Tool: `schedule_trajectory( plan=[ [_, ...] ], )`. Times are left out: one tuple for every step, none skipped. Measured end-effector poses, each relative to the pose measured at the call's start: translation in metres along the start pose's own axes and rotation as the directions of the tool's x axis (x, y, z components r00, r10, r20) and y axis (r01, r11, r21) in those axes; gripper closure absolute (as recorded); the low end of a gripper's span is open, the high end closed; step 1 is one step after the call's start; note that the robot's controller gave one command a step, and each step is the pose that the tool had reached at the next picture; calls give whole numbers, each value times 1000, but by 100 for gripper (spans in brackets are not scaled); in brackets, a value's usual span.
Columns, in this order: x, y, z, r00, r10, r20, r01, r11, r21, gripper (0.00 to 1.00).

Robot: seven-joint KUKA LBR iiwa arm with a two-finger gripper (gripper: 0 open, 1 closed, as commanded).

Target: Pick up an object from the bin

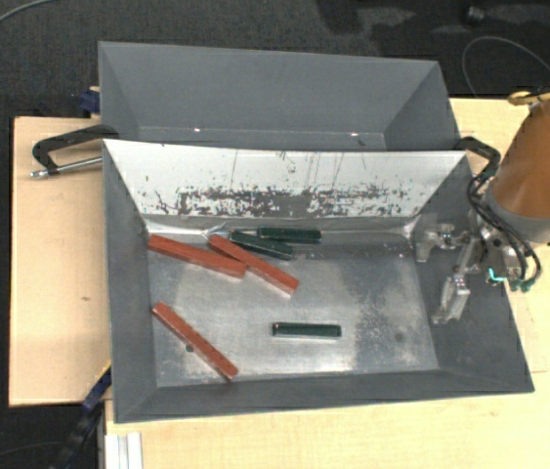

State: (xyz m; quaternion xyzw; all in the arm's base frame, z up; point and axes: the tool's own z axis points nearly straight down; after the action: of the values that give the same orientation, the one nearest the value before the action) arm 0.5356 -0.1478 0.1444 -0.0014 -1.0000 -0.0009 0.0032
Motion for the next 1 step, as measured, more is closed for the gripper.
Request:
schedule_trajectory(
  plan=[
    [42,69,73,1000,-27,-3,27,1000,-4,0]
  ],
)
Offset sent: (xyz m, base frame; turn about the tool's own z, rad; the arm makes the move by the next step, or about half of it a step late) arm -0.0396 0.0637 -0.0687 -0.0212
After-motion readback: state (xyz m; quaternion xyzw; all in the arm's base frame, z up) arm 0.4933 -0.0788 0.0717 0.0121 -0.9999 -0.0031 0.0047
